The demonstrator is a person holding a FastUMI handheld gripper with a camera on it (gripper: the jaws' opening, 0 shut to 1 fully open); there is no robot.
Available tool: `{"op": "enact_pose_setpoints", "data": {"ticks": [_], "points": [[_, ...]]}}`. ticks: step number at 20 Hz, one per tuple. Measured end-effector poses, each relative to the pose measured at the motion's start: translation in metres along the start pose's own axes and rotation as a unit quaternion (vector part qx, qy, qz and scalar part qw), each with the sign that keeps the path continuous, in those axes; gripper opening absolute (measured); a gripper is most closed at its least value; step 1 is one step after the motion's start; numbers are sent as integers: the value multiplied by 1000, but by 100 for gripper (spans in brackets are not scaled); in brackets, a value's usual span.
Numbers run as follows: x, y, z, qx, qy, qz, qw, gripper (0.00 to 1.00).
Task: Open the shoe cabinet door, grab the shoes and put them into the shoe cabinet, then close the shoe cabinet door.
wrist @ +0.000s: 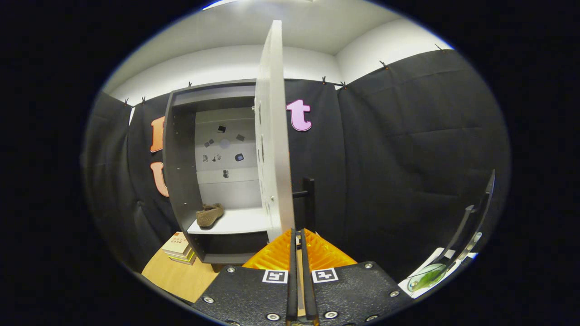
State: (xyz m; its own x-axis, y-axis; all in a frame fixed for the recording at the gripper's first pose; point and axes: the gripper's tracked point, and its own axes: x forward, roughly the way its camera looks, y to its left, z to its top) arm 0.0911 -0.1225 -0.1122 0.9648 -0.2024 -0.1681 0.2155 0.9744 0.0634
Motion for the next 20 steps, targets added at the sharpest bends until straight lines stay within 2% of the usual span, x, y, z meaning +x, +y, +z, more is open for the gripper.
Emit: {"op": "enact_pose_setpoints", "data": {"ticks": [5,12,14,15,19,20], "points": [[-24,62,-29,-13,18,-6,1000,5],[-25,136,-95,-24,78,31,996,9],[-18,155,-117,-23,94,47,994,13],[-13,164,-130,-21,105,55,993,18],[13,183,-188,-22,149,70,986,30],[20,185,-207,-19,167,73,983,31]]}}
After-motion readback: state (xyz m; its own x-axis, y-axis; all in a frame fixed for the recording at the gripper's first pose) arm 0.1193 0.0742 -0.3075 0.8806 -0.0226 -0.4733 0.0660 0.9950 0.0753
